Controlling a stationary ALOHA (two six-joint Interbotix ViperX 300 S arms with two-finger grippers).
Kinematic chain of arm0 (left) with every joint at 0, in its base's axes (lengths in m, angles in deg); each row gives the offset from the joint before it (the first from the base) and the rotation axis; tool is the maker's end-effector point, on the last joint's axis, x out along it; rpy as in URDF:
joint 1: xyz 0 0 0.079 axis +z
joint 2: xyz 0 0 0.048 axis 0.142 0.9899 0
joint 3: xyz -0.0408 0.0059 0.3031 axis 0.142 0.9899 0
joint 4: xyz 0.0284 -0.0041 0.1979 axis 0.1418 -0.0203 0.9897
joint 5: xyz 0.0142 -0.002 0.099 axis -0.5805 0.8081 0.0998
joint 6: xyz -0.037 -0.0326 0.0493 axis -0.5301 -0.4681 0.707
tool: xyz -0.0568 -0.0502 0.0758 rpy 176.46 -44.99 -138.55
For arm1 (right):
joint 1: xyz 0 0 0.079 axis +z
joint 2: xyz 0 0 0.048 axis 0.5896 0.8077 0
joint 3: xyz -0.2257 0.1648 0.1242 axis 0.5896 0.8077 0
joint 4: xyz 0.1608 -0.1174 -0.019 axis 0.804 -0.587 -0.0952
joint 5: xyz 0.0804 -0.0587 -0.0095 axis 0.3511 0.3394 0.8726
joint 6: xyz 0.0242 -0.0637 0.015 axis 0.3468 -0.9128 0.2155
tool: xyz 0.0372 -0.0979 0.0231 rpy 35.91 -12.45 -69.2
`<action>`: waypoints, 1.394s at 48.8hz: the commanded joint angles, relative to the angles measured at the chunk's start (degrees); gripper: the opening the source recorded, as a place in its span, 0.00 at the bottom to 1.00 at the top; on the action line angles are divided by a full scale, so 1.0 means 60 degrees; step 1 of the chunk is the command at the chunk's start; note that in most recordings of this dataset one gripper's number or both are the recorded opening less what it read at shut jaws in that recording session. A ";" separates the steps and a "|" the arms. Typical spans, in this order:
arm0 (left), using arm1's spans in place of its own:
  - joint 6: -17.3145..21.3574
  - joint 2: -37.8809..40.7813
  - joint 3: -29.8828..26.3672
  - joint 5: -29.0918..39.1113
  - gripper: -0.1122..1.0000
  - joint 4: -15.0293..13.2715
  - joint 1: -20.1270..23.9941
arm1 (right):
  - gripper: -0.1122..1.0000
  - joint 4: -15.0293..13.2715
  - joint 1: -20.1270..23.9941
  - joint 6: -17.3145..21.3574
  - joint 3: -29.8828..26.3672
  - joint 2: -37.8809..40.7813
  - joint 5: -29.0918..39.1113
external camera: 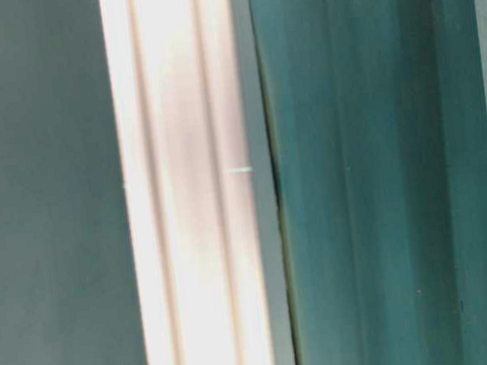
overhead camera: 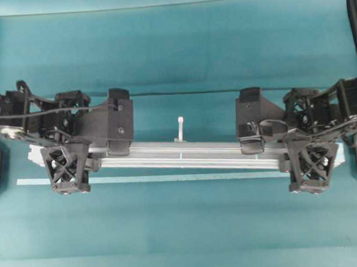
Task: Lift the large metal rail with both hands.
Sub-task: 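Raise the rail with both grippers, lifting it off the table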
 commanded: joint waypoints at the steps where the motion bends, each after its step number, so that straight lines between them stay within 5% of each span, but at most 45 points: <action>1: -0.0117 -0.0234 -0.0776 0.0264 0.42 0.0029 -0.0029 | 0.45 0.0161 0.0000 -0.0015 -0.0630 -0.0059 0.0278; 34: -0.0117 -0.0176 -0.2944 0.2813 0.42 0.0015 -0.0029 | 0.45 0.0293 0.0000 0.0000 -0.3325 0.0381 0.3325; 68: -0.0190 -0.0059 -0.5405 0.3926 0.42 0.0029 0.0015 | 0.45 0.0308 -0.0161 0.0029 -0.5405 0.0381 0.3926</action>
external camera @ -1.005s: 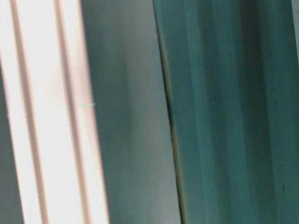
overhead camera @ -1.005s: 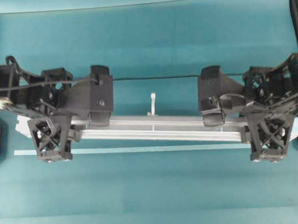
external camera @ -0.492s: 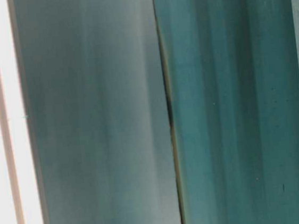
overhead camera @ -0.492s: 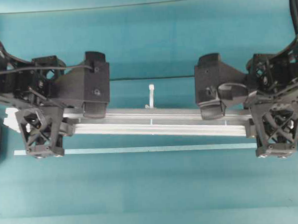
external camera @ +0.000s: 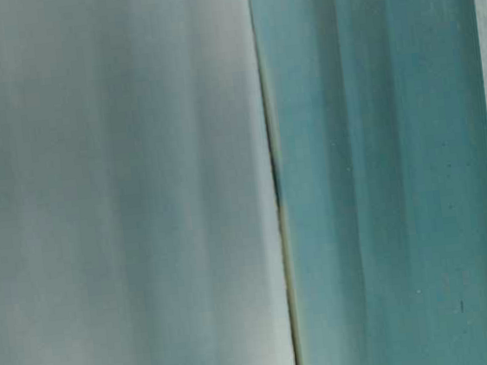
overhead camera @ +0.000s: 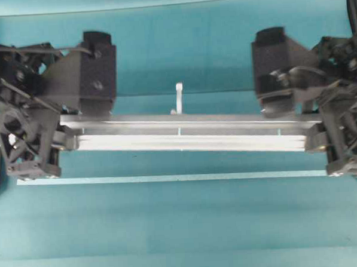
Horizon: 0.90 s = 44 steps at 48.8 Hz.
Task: Lift the large metal rail with both hands.
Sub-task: 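Raise the rail with both grippers, lifting it off the table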
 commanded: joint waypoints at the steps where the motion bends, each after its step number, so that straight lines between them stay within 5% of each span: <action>1: -0.0146 -0.0029 -0.0820 -0.0220 0.42 0.0044 0.0059 | 0.45 0.0059 -0.0044 0.0015 -0.0439 0.0059 -0.0205; 33: -0.0132 -0.0029 -0.0938 -0.0132 0.42 0.0029 0.0073 | 0.45 0.0117 -0.0161 0.0117 -0.0278 0.0044 -0.0176; 44: 0.0000 -0.0410 0.0762 -0.0293 0.42 0.0044 0.0366 | 0.45 -0.0015 -0.0615 -0.0044 0.1538 -0.0103 -0.0410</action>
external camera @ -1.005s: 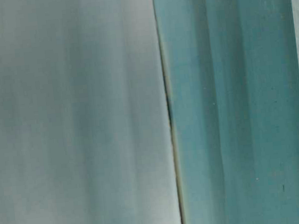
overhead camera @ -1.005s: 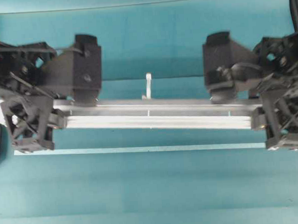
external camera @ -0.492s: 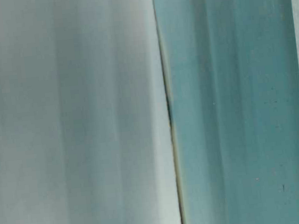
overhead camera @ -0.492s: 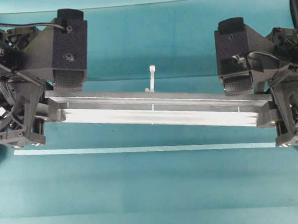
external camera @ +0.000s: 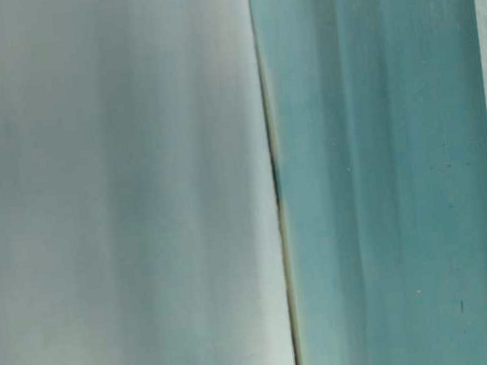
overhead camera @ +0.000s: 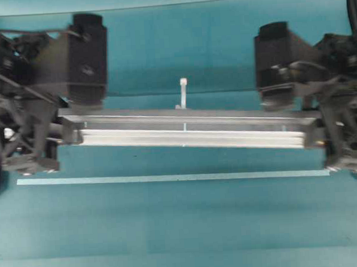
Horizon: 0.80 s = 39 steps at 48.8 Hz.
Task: Lift the large metal rail with both hands.
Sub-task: 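Raise the rail with both grippers, lifting it off the table, then lower the held rail back down onto the table with both grippers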
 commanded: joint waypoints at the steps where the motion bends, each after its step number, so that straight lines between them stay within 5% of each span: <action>1: -0.0015 -0.0396 0.0571 -0.0337 0.42 0.0044 0.0146 | 0.45 0.0000 -0.0176 0.0015 0.0630 -0.0059 -0.0249; 17: -0.0132 -0.1084 0.3926 -0.3281 0.42 0.0029 0.0103 | 0.45 -0.0059 -0.0205 0.0015 0.2666 -0.0396 -0.2065; 39: -0.0161 -0.0688 0.6621 -0.6431 0.42 0.0044 0.0088 | 0.45 -0.0542 -0.0190 0.0029 0.5610 0.0220 -0.5698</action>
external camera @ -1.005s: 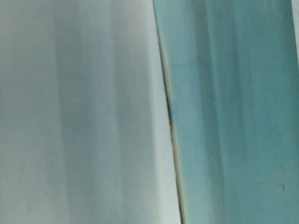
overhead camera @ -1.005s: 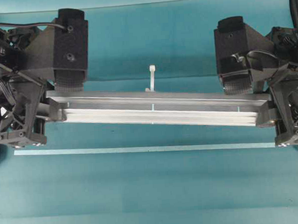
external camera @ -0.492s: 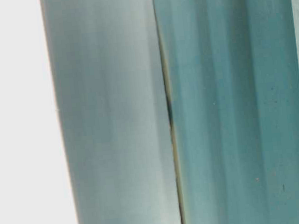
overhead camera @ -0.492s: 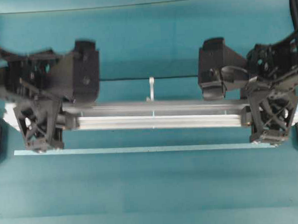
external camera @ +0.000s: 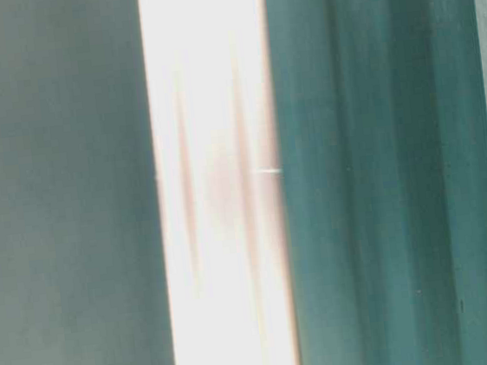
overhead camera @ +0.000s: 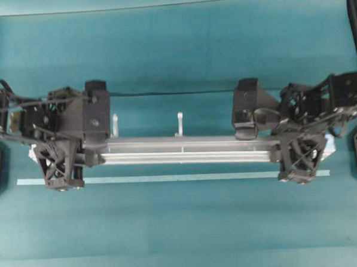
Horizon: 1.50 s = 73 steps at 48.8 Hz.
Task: Lift the large metal rail with both hands.
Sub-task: 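Lower the held rail back down onto the table with both grippers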
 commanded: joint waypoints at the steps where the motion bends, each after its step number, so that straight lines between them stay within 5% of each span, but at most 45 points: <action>1: -0.0132 0.0073 0.0469 -0.0483 0.42 0.0000 0.0015 | 0.45 -0.0205 -0.0044 0.0088 0.0366 0.0103 -0.0308; 13: -0.0073 0.0674 0.1362 -0.2183 0.42 0.0000 0.0044 | 0.45 -0.0513 -0.0044 0.0059 0.0718 0.0645 -0.0981; 34: -0.0044 0.1714 0.1729 -0.3237 0.42 0.0000 0.0103 | 0.45 -0.0513 -0.0015 0.0059 0.1260 0.1479 -0.2651; 73: -0.0146 0.1919 0.1992 -0.3501 0.42 0.0015 0.0117 | 0.45 -0.0352 0.0278 0.0073 0.1802 0.2051 -0.3853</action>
